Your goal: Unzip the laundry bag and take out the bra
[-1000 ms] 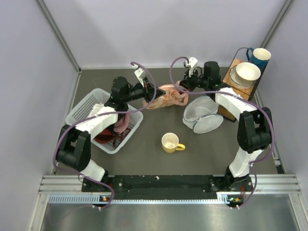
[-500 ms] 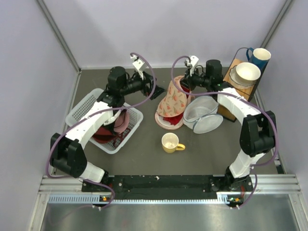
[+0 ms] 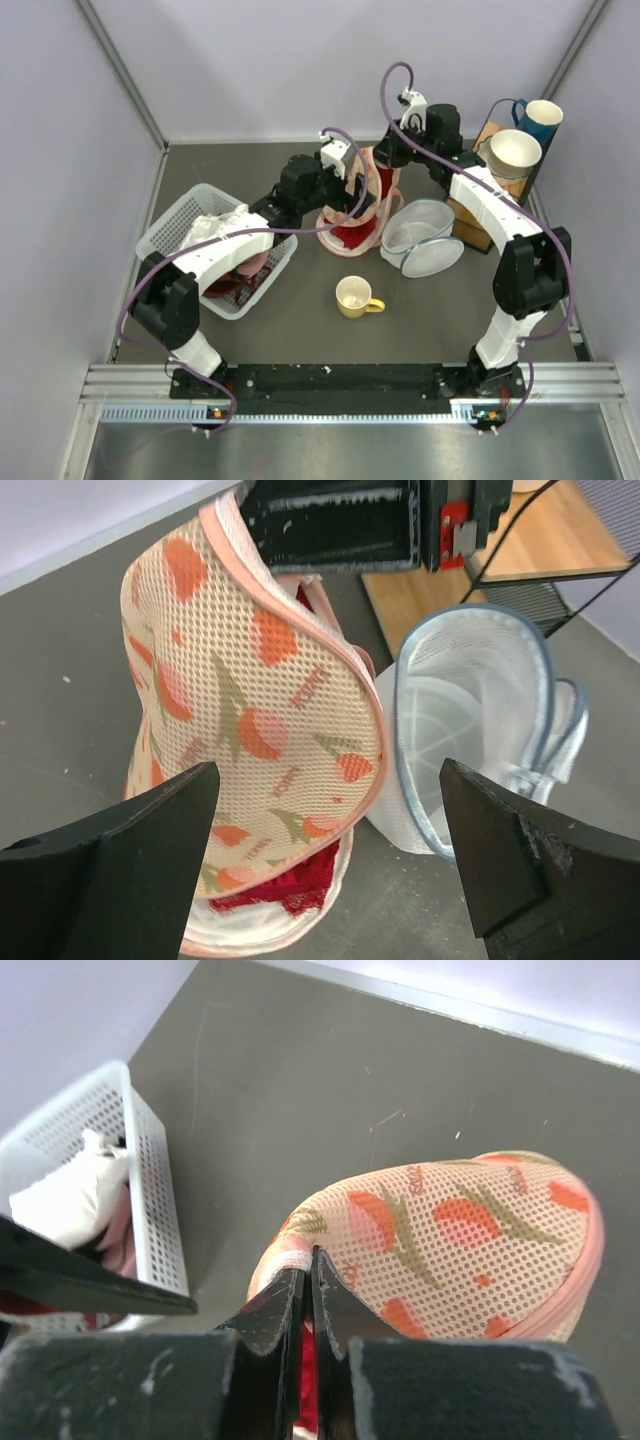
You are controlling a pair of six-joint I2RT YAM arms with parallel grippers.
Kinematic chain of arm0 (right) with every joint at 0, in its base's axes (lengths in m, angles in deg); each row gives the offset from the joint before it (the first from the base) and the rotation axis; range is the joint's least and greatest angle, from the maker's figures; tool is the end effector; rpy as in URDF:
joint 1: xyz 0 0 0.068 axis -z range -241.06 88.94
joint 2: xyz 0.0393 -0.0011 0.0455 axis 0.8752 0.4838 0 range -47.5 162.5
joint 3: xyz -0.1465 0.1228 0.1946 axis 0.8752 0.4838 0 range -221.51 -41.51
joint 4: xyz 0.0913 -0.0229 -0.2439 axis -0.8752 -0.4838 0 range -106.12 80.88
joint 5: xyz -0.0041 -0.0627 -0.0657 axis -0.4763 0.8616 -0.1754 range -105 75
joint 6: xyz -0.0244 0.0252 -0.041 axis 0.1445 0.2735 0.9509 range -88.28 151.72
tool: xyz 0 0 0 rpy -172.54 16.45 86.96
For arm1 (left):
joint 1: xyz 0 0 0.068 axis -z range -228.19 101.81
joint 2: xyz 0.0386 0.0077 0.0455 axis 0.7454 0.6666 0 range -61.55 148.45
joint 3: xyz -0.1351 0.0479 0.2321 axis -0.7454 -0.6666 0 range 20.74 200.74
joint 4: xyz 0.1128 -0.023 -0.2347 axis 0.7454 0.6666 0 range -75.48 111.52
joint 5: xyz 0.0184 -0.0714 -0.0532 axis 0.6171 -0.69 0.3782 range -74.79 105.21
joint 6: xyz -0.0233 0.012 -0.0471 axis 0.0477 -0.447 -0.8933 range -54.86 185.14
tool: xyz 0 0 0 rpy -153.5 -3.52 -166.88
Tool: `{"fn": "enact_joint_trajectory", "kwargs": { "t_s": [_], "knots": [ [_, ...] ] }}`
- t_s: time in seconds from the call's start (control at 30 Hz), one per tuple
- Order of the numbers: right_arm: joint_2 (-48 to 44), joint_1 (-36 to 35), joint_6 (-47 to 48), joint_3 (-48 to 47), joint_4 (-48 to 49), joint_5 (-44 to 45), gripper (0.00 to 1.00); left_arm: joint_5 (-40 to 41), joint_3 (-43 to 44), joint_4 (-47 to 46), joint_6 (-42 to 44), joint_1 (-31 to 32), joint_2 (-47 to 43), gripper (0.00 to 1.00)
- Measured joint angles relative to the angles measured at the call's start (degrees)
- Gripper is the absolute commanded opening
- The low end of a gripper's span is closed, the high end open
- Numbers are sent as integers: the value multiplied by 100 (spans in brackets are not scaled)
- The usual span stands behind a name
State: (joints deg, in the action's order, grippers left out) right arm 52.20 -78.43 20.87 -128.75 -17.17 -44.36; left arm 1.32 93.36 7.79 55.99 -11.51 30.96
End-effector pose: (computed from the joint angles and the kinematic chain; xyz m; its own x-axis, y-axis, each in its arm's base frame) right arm 0.3908 0.1405 0.3426 -0.4600 0.0281 -0.8875 -0.6229 0.7021 0.3451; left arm 0.3061 -0.2387 0.3256 -0.3024 0.0326 -0.9526 0.7286 0.6523 -0.2090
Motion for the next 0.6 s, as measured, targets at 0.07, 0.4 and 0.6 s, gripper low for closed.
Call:
{"fn": "enact_joint_trajectory", "kwargs": {
  "t_s": [0.07, 0.4, 0.6],
  "knots": [
    [136, 0, -422, -164, -61, 101, 0, 245, 0, 28, -15, 44, 68, 94],
    [1093, 2, -2199, -748, -837, 723, 0, 1270, -203, 234, -243, 81, 22, 99],
    [1110, 2, -2590, -750, -953, 861, 0, 2133, -63, 343, -85, 485, 136, 97]
  ]
}}
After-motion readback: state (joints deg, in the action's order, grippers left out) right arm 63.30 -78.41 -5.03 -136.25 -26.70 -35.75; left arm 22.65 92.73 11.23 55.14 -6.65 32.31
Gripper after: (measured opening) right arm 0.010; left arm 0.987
